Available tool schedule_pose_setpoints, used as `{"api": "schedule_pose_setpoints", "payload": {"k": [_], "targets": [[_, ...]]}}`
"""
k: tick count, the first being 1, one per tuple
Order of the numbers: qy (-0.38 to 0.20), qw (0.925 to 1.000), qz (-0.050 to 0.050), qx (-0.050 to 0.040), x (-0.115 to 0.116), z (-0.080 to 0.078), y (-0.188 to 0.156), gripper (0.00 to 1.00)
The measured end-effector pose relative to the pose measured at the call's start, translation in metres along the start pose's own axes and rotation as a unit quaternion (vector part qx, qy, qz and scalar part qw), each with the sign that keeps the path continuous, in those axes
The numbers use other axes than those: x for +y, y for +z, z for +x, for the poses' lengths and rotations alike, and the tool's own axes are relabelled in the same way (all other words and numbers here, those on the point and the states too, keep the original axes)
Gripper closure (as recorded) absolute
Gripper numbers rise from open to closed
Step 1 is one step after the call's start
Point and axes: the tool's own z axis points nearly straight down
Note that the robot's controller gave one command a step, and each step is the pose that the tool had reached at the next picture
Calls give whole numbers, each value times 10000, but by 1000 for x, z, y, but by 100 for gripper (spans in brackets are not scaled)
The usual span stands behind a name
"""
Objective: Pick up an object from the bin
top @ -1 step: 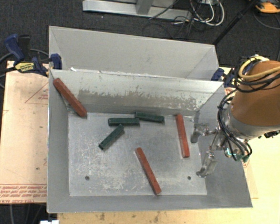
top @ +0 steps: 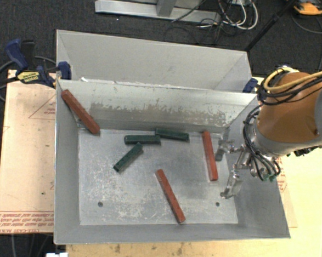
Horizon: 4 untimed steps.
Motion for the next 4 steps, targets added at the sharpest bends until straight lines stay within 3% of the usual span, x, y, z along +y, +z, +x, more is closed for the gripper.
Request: {"api": "schedule_pose_setpoints", "payload": {"k": [1, 2, 3, 4], "targets": [[-183, 9998, 5, -29, -9, -14, -3, 0], [-1156, 9933, -2, -17, 0, -43, 35, 0], [-3004, 9538, 0, -26, 15, -72, 56, 0], [-3176, 9482, 4, -8, -14, -102, 112, 0]]}}
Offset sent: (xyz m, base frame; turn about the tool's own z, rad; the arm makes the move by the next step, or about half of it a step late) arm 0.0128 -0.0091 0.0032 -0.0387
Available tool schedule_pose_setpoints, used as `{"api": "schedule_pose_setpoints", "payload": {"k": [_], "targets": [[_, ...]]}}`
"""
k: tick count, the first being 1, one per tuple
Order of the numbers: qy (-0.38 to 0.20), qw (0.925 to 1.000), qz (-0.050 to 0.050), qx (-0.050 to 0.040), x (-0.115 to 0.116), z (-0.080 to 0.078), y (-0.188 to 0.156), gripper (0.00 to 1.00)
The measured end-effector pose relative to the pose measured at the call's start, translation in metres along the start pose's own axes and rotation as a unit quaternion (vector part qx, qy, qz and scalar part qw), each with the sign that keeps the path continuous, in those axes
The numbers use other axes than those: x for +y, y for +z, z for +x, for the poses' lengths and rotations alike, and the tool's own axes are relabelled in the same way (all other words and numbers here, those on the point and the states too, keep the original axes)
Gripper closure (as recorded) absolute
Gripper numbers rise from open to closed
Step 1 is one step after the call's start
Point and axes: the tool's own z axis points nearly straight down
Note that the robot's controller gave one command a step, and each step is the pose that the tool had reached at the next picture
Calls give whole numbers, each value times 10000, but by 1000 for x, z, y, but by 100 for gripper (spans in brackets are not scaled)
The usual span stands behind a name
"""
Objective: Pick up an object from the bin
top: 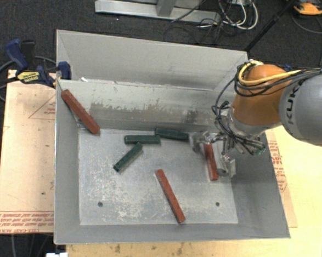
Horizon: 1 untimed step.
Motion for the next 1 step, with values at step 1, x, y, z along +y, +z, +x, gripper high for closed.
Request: {"api": "schedule_pose_setpoints", "payload": {"k": [1], "targets": [[-1815, 9834, 12, -18, -21, -10, -3, 0]]}}
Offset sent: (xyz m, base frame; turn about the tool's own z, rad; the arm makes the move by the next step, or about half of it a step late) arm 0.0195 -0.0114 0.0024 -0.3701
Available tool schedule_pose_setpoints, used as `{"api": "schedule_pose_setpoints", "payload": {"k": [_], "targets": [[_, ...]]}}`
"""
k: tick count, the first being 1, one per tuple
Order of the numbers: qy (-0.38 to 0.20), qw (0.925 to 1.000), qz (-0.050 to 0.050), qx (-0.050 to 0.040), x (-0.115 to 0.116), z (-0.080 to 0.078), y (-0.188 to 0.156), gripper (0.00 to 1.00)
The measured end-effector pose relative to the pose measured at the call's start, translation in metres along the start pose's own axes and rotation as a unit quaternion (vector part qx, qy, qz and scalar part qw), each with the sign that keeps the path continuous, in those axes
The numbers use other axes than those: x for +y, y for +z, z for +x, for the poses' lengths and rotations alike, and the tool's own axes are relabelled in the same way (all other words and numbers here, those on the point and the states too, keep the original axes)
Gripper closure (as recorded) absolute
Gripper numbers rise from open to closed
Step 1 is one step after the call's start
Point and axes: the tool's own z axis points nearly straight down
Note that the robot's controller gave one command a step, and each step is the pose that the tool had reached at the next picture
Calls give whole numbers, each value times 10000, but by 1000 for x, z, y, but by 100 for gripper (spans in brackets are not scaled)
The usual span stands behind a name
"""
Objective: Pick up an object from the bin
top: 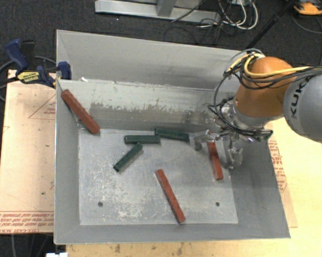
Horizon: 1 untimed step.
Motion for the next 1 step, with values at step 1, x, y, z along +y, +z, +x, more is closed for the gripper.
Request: {"api": "schedule_pose_setpoints", "payload": {"k": [1], "targets": [[0, 10000, -7, -6, 0, -1, 0, 100]]}}
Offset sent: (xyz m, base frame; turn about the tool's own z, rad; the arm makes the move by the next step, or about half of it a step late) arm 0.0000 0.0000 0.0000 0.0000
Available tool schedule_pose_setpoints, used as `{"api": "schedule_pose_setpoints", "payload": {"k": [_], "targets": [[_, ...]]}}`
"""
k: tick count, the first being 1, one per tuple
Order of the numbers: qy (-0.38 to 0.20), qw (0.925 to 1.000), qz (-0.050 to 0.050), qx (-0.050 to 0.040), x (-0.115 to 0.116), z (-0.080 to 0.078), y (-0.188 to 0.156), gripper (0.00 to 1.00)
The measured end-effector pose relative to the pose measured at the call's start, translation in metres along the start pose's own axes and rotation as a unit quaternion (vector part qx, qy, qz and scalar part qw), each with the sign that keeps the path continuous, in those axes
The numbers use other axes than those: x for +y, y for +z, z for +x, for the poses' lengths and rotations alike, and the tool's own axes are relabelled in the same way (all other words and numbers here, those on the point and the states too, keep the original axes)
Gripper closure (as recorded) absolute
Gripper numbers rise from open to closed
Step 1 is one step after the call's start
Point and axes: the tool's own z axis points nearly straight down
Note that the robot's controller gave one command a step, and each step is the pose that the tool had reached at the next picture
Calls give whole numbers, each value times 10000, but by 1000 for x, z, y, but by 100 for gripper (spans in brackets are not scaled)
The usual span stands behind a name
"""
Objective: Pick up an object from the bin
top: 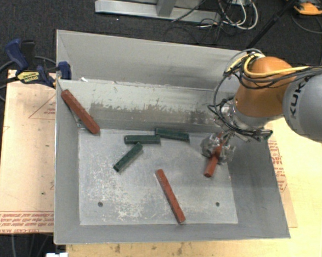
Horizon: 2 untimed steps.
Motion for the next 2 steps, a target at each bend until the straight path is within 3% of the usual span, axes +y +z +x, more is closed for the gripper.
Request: {"api": "schedule_pose_setpoints", "payload": {"k": [1, 2], "targets": [[-522, 9986, 43, 8, -1, 58, -110, 100], [-2500, 9683, 5, -1, 29, 32, -153, 100]]}}
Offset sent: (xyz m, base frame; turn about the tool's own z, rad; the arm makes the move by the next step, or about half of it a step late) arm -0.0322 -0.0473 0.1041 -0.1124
